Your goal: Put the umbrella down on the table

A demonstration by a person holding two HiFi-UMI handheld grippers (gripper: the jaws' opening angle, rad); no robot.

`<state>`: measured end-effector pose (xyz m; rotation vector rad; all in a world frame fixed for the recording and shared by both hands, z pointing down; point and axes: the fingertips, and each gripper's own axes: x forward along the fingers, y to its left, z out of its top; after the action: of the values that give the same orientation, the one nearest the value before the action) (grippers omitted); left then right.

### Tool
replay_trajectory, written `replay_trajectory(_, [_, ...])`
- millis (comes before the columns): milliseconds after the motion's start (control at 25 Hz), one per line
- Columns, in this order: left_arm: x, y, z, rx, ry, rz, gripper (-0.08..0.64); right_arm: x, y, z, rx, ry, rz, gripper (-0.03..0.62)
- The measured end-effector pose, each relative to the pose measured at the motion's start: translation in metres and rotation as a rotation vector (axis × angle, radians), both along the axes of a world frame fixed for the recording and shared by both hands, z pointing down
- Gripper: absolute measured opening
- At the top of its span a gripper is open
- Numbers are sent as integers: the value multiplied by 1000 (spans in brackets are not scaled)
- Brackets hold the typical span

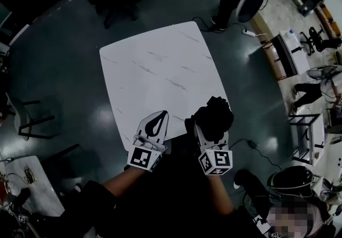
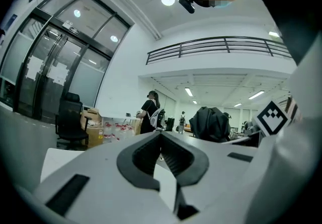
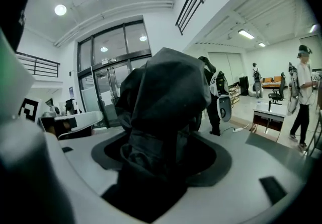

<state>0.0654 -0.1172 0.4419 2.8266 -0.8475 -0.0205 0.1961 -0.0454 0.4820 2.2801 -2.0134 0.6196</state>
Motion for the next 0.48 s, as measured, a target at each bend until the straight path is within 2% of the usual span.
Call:
replay_trajectory(280, [38, -41, 15, -27, -45, -93, 8, 19, -58, 38, -59, -41, -159, 339])
replay_trajectory(480, [39, -61, 28, -55, -79, -178, 8, 8, -100, 69, -125, -70, -300, 339])
